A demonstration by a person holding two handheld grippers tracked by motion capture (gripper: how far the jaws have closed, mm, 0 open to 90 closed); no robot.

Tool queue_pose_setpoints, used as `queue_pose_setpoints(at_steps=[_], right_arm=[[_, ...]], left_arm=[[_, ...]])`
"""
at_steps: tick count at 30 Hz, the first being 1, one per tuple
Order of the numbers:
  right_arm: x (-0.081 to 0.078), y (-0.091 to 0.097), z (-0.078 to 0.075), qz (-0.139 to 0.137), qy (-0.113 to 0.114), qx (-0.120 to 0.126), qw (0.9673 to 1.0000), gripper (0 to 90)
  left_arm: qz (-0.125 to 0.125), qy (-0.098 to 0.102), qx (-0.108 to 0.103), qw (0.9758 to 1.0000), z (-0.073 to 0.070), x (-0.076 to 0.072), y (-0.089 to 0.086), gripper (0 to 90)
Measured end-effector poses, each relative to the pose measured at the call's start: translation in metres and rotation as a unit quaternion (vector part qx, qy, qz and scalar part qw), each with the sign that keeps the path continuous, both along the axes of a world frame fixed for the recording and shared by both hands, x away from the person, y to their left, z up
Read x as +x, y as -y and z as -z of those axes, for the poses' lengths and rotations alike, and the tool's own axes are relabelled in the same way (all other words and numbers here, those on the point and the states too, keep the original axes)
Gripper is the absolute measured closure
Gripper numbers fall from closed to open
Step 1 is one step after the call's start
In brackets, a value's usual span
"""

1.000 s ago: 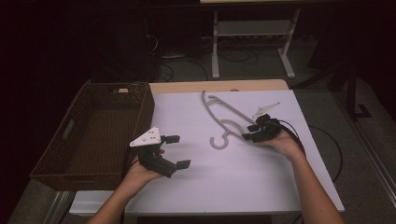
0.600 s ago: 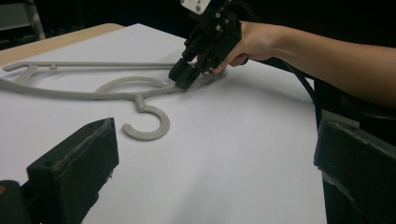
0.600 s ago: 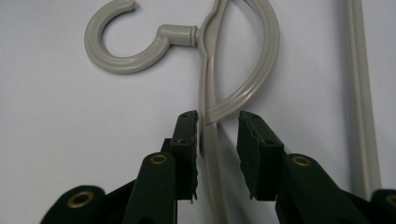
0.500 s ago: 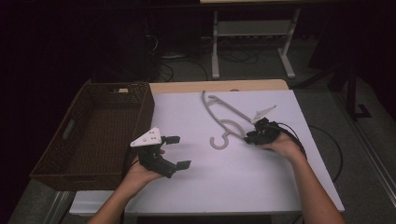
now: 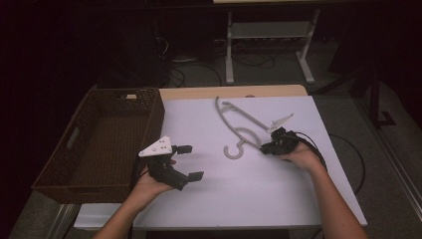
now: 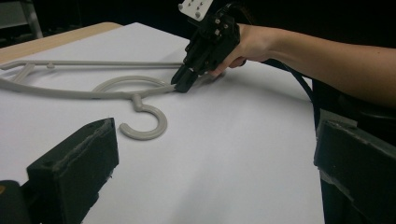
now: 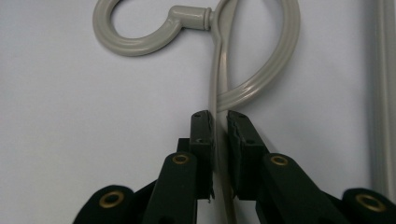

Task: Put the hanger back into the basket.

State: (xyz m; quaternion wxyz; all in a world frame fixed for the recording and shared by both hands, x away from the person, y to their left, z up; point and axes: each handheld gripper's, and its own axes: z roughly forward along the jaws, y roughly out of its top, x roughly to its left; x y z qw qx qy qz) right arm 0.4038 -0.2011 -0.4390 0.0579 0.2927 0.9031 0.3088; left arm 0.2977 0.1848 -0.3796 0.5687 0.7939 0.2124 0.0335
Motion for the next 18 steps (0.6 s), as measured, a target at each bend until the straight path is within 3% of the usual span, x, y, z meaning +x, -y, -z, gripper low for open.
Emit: queue_pose_setpoints(at_steps=[9, 13, 18], right_arm=[[-0.006, -0.004, -0.001, -0.018, 0.001, -0.003, 0.9998, 80.6], [-0.01, -0.007, -0.002, -0.04, 0.015, -0.013, 0.999, 80.6], [-0.018, -0.013, -0.003, -0.062, 0.017, -0.008, 0.9979, 80.5]], left_arm=[[0.004, 0.002, 0.002, 1.0, 0.0, 0.0, 0.001, 0.0], [0.004, 0.001, 0.002, 1.0, 0.0, -0.001, 0.001, 0.0], [0.003, -0.001, 0.001, 1.0, 0.0, -0.001, 0.001, 0.0]])
